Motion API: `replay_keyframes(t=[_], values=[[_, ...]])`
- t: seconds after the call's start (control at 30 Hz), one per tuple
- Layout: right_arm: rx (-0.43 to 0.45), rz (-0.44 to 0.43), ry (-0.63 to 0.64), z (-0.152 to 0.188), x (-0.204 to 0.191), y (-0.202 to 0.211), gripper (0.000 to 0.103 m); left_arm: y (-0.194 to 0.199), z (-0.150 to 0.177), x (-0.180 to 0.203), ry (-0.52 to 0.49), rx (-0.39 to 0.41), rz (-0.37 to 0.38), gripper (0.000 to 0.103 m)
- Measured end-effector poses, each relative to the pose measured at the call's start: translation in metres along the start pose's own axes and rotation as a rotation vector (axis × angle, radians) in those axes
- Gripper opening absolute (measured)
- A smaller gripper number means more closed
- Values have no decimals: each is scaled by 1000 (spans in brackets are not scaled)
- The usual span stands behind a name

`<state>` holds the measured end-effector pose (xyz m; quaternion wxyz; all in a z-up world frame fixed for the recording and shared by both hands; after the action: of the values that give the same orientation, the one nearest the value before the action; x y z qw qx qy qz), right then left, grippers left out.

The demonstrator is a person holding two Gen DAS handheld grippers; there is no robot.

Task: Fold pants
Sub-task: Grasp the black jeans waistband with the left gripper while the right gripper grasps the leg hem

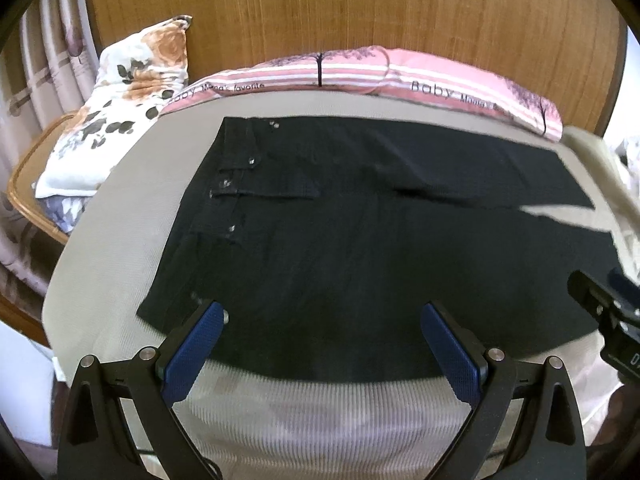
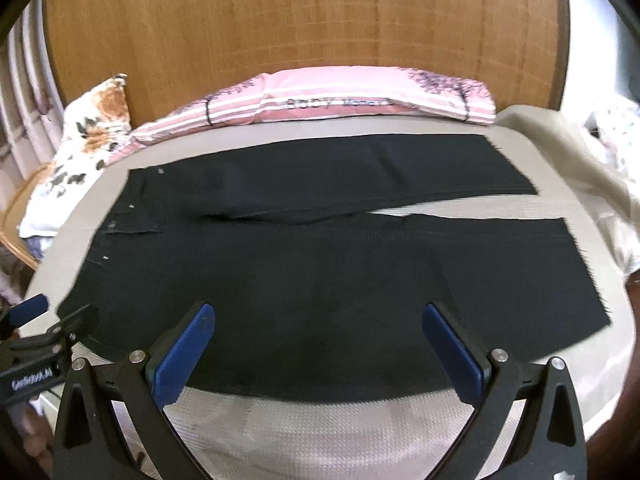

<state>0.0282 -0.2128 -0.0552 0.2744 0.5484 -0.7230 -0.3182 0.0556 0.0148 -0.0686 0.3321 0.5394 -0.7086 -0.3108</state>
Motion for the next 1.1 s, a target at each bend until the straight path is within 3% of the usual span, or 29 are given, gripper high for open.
replay_keyframes(t=[0.17, 0.33, 0.47, 0.6, 0.87, 0.9, 1.1], values=[[11, -94, 40, -26, -13, -9, 103, -6, -40, -30, 23, 35, 17, 98], [14, -168, 38, -66, -27, -31, 103, -27, -93, -72, 33, 41, 42, 80], [14, -175, 26, -97, -37, -54, 103, -57, -134, -112, 94, 13, 119, 67], [8, -183, 41, -120, -49, -76, 103, -96, -166, -145, 169, -32, 276, 58], [-59, -167, 47, -132, -72, -130, 103, -168, -202, -199, 340, -111, 486, 45], [-67, -164, 51, -132, -75, -136, 103, -175, -204, -204, 357, -117, 501, 40], [-107, -172, 32, -133, -87, -166, 103, -207, -206, -221, 390, -165, 528, 38]])
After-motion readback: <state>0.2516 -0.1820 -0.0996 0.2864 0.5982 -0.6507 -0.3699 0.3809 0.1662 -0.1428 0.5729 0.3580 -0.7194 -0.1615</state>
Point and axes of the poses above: each gripper's, at about its wrist camera, not at the fingertips, and y roughly against the way its jaws point, x to its right, z to its underside, the point moved 7 cm from there along -y, roughly the way its jaws point, and after that the axes turned 9 degrees about z, right-handed, at the moved point
